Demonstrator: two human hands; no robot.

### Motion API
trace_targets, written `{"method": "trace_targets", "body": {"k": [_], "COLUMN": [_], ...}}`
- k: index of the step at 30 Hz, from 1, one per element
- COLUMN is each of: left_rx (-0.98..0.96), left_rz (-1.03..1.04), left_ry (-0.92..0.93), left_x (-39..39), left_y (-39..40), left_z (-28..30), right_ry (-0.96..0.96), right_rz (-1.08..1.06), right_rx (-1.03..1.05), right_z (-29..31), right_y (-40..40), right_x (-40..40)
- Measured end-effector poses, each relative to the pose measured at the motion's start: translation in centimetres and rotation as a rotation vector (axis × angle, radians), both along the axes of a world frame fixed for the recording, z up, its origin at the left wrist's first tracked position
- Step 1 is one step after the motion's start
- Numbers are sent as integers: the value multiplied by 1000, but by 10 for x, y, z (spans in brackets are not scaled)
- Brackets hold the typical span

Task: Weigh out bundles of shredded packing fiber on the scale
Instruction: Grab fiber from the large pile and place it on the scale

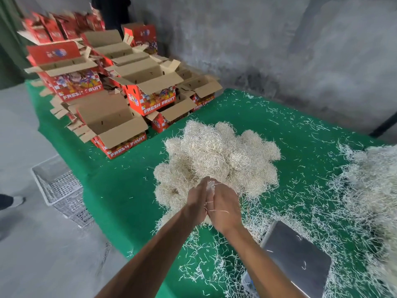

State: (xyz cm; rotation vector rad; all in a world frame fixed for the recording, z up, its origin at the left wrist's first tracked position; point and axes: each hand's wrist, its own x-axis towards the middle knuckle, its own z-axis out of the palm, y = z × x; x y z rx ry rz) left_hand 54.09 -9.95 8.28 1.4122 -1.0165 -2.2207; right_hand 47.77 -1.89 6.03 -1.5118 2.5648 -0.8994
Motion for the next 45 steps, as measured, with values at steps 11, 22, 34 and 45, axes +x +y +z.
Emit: {"method": "trace_targets", "body": {"k": [11, 22, 34, 45], "left_rx": [-118, -868, -1069, -1428], "left_rz": [328, -89, -459, -385], "left_ry": [-118, -352, -704, -328], "left_x": [38, -18, -19, -4], "left_y": [-119, -180, -194, -130], "left_z": [-18, -21, -58, -20], "right_ry": [-571, -716, 76, 35], "right_rz": [220, -14, -47, -58], "right_rx": [102, -182, 377, 18], "right_z": [13, -7, -32, 1], "right_y": [-81, -123, -125, -85], "right_x": [19, -19, -59, -45]}}
